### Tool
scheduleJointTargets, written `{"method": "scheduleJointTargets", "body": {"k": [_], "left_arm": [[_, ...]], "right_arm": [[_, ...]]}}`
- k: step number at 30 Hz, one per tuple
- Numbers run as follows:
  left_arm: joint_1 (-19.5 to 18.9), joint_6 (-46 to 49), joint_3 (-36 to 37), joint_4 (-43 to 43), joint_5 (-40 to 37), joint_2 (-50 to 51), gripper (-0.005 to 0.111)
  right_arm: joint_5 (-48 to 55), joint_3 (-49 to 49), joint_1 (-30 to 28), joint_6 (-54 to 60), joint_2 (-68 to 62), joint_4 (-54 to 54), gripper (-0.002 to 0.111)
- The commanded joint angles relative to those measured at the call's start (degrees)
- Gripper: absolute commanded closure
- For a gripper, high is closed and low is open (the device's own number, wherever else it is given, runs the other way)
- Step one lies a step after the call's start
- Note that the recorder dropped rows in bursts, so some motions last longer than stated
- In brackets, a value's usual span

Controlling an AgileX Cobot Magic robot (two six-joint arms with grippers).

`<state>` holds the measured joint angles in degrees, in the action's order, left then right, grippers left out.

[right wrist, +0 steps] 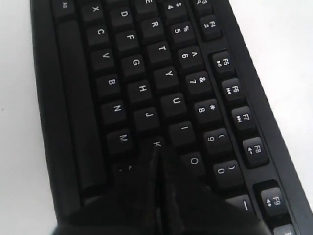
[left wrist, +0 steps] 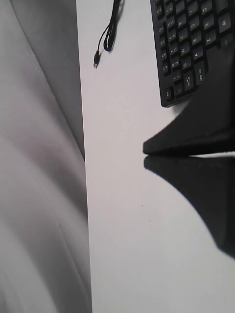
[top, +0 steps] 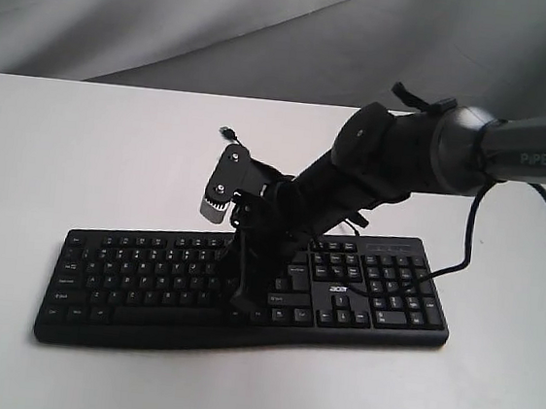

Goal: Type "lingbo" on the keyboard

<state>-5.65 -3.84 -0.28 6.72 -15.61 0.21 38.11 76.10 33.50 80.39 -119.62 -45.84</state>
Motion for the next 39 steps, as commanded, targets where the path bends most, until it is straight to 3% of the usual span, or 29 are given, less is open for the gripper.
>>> {"method": "scheduleJointTargets", "body": {"k": [1,39], "left_arm": [[-0.06,-0.12,0.28,-0.01,0.63,-0.21,0.106],[-0.06,-0.12,0.28,-0.01,0.63,-0.21,0.106]], "right_arm": [[-0.2,0.34,0.47,-0.33,0.08,0.6,0.108],[-1.83,0.34,0.57,0.56,-1.29,2.39,0.108]]}}
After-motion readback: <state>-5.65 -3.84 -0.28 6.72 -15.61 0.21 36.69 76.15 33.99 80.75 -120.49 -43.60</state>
